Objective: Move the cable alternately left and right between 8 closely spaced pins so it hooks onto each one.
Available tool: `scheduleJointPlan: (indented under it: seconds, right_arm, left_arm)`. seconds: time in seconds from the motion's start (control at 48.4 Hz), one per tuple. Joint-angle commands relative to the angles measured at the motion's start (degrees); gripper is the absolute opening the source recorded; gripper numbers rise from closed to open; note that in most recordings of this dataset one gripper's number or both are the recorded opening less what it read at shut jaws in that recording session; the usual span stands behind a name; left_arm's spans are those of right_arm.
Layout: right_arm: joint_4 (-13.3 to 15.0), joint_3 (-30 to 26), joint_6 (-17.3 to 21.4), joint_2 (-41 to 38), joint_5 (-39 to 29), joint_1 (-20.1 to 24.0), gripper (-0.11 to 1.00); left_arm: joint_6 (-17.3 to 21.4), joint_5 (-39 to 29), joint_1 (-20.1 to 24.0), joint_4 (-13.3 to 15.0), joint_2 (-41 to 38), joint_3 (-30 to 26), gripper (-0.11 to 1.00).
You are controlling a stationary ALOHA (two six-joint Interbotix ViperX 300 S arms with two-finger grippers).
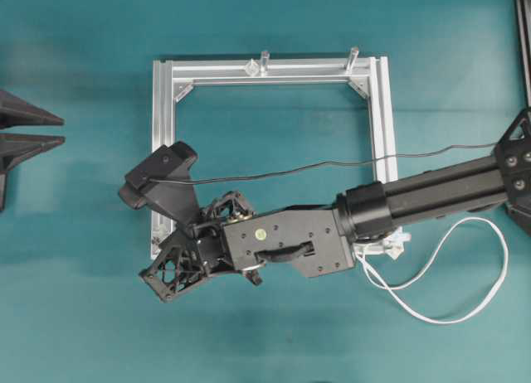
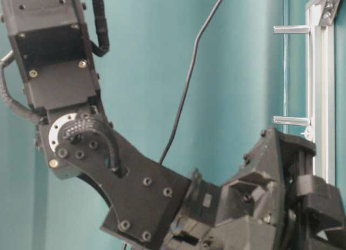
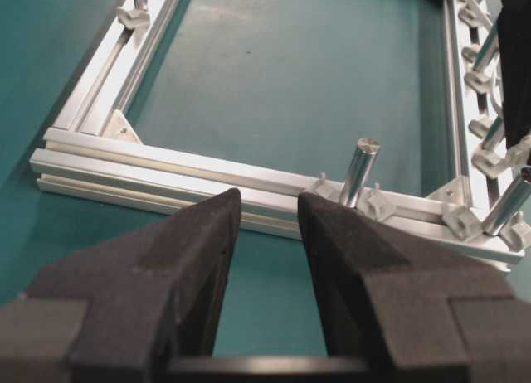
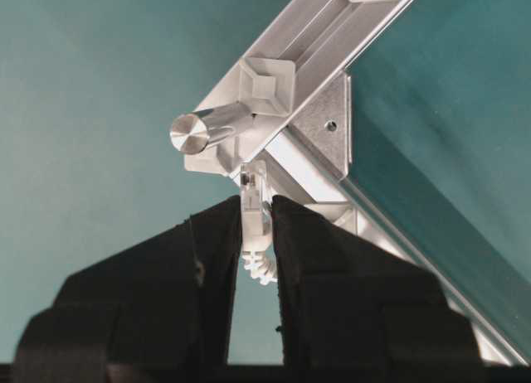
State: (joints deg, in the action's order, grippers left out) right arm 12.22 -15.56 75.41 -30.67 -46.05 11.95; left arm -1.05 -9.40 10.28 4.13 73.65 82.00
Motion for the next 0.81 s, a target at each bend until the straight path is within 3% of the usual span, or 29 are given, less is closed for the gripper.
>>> scheduleJointPlan:
  seconds: [0.0, 0.785]
  right_arm:
    - [-0.09, -1.49, 0.09, 1.49, 0.44, 0.97, 0.15]
    - [0.09, -2.11, -0.44, 0.44, 1.85, 2.81, 0.15]
  left_arm:
    - [-0.44, 0.62, 0.18, -0.18, -0.44, -0.53, 0.38]
    - [-0.44, 0.62, 0.18, -0.18, -0.44, -0.53, 0.38]
